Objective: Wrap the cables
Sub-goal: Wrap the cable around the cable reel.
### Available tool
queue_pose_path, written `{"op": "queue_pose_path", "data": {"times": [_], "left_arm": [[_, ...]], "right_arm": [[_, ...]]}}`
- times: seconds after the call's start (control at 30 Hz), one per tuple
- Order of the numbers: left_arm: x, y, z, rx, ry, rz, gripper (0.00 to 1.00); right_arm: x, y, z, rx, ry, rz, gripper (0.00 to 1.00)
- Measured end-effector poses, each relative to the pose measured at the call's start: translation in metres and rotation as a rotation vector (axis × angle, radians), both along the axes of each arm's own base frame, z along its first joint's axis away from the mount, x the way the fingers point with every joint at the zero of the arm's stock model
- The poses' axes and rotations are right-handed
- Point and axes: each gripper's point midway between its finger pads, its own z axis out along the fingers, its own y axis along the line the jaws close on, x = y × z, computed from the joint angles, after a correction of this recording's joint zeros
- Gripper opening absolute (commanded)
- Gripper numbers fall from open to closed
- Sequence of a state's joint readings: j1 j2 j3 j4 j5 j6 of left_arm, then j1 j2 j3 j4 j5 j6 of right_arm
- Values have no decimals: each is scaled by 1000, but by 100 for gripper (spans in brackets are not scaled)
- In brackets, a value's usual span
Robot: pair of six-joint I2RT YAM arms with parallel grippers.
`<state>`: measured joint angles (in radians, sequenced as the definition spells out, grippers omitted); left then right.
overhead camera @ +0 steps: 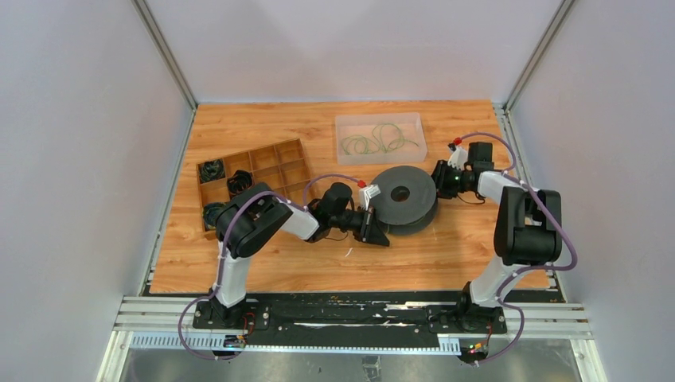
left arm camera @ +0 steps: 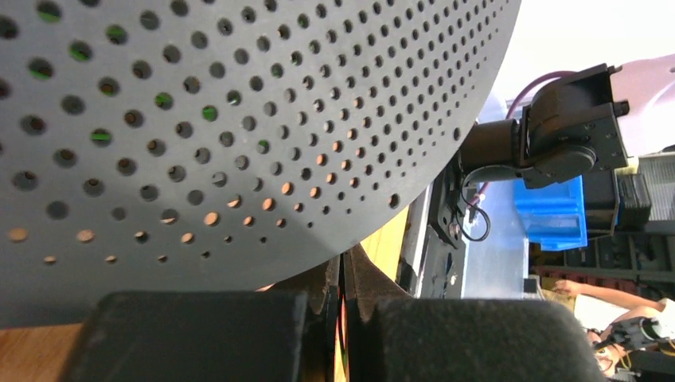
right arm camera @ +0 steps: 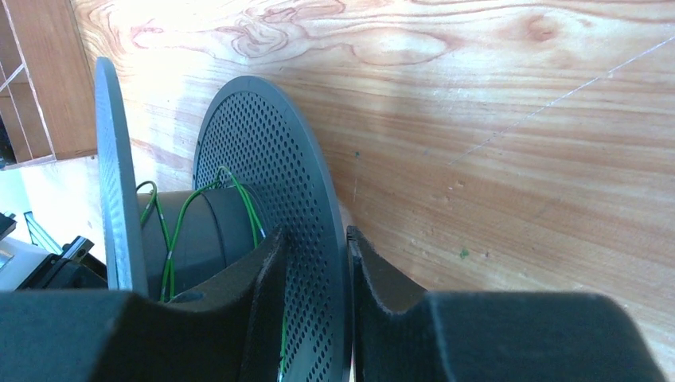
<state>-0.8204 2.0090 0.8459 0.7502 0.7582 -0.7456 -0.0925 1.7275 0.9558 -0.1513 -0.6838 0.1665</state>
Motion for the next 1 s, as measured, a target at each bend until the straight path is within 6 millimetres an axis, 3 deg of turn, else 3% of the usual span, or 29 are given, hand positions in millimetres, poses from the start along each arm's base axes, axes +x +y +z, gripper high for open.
{"op": "queue_pose_path", "data": {"times": [0.23, 0.5, 1.0], "left_arm": [[0, 2, 17, 6, -51, -14, 0], [6, -12, 37, 42, -160, -47, 0], [0, -37, 53, 196, -316, -132, 2]], "right_arm": [[-6, -1, 11, -5, -28, -40, 1], [-1, -2, 13, -16, -45, -72, 1], [0, 6, 17, -34, -75, -67, 1]]}}
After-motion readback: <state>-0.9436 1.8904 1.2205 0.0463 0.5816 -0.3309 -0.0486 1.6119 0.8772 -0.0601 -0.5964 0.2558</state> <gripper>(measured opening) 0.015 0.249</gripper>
